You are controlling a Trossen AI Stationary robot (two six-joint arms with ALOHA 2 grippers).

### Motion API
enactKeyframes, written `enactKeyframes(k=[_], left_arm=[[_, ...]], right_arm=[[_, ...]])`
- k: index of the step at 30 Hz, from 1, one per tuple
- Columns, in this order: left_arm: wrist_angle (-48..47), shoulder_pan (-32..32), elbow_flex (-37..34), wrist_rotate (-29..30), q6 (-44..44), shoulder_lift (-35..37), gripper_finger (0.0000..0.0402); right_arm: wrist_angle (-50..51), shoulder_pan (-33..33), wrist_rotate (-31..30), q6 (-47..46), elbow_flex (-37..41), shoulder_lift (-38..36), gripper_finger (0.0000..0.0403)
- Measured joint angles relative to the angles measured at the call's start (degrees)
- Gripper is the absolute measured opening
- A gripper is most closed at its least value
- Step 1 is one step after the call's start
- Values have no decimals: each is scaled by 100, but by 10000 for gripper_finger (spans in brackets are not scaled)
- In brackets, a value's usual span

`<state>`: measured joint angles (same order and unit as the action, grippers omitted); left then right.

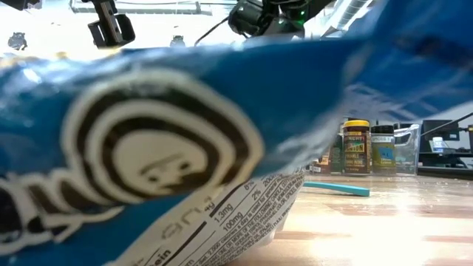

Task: Pick & Place Food Item
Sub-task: Put the red noodle pack into the left transparent bin

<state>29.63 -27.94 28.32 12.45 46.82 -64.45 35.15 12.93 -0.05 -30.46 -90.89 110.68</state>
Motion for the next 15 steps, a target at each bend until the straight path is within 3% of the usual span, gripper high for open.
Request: enactKeyframes(k=[15], left_arm=[[0,0,0,-22,-1,0,0]], right_arm=[[-532,118,-44,2,0,15,0]])
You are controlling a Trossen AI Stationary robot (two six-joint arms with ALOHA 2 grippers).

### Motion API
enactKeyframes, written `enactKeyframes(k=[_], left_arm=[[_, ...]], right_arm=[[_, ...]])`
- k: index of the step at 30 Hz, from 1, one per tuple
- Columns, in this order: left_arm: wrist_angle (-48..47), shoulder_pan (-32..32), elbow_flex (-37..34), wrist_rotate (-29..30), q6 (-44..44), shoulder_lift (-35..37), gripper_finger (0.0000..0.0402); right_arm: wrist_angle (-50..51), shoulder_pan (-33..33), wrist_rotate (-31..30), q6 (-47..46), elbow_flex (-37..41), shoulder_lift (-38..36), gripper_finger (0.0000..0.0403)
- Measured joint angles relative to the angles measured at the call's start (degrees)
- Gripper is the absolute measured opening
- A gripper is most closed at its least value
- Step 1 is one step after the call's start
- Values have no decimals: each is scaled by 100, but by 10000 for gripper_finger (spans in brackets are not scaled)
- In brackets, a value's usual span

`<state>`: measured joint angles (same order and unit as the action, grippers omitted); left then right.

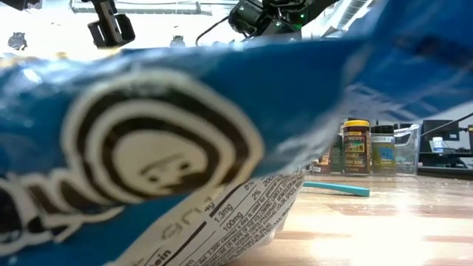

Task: Pick & Place Food Item
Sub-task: Put the red noodle pack into the left transparent bin, then put the blue noodle pack into the left transparent bin

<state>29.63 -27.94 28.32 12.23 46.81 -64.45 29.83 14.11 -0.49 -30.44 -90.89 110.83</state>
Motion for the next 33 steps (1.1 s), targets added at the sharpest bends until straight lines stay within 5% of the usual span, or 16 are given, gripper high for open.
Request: enactKeyframes(k=[12,33], left_arm=[[0,0,0,6,2,0,0],[-2,0,0,26,2,0,0]], right_arm=[[550,-5,63,168,1,-424,0],[2252,-368,42,705,0,-2517,0]])
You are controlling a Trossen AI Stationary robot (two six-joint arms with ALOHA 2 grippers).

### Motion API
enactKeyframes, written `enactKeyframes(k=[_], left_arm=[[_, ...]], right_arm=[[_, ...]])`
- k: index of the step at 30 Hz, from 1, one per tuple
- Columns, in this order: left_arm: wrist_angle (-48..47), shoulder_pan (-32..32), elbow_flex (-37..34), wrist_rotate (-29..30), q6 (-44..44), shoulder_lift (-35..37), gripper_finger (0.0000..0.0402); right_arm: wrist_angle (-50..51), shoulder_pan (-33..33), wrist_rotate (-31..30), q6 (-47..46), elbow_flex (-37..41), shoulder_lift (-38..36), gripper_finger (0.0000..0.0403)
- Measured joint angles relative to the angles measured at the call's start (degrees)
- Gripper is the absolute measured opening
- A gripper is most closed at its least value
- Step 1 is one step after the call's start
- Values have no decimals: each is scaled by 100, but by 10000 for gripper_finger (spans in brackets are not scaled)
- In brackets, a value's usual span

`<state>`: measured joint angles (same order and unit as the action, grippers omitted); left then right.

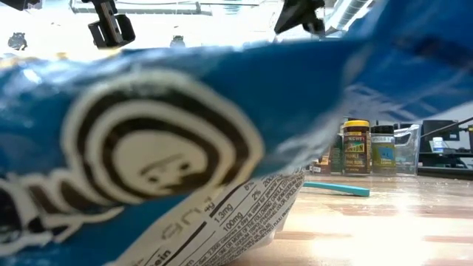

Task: Pick & Place Food Item
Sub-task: Put the blue noodle pack into the left transparent bin

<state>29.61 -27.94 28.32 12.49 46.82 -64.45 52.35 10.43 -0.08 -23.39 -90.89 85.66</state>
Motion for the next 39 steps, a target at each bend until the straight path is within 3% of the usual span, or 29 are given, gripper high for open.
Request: enactKeyframes(k=[12,17,21,25,39], left_arm=[[0,0,0,-2,-1,0,0],[0,0,0,-4,-1,0,0],[0,0,0,-7,-1,0,0],[0,0,0,-28,0,0,0],[0,0,0,-22,-2,0,0]], right_arm=[[444,-971,-37,-15,0,-983,0],[540,-1352,15,-58,0,-1145,0],[822,-1654,25,-611,0,-1172,0],[911,-1968,-296,-576,2,-1148,0],[-929,-2759,-597,282,116,-1135,0]])
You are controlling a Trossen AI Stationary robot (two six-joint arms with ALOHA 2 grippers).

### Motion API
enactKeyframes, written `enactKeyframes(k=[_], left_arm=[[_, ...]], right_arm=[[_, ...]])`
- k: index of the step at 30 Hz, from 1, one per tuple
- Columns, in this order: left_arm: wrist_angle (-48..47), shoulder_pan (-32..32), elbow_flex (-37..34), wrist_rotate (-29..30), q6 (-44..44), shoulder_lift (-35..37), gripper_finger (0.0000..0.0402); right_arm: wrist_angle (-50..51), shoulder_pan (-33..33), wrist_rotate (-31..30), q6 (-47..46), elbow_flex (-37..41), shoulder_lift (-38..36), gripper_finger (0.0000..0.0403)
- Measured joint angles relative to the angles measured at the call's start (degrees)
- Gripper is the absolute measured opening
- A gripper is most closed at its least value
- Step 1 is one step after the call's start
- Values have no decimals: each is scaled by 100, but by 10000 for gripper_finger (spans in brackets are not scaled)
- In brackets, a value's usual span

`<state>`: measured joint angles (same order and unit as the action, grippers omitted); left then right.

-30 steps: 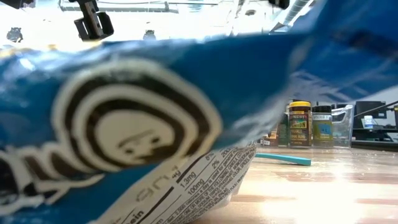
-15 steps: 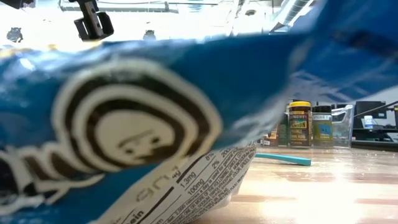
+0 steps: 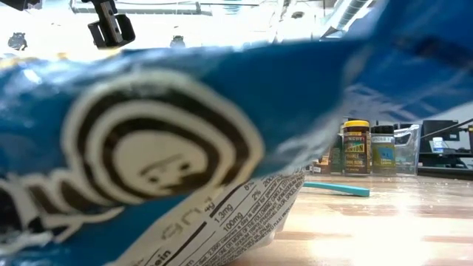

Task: Pick & Place Food Item
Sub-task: Put the blue noodle pack into the left transparent bin

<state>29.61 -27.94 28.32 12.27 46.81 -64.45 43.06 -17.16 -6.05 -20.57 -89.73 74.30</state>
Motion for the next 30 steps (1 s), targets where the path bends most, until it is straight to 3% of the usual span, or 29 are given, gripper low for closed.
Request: enactKeyframes(k=[7,16,23,30], left_arm=[[0,0,0,4,1,0,0],[0,0,0,26,2,0,0],[0,0,0,24,0,0,0],[2,0,0,20,1,0,0]], right_arm=[[-1685,-32,13,105,1041,-9,0],[-4620,149,323,43,2461,-10,0],[-4624,490,483,1,2531,-139,0],[-3884,1006,757,103,2520,-987,0]])
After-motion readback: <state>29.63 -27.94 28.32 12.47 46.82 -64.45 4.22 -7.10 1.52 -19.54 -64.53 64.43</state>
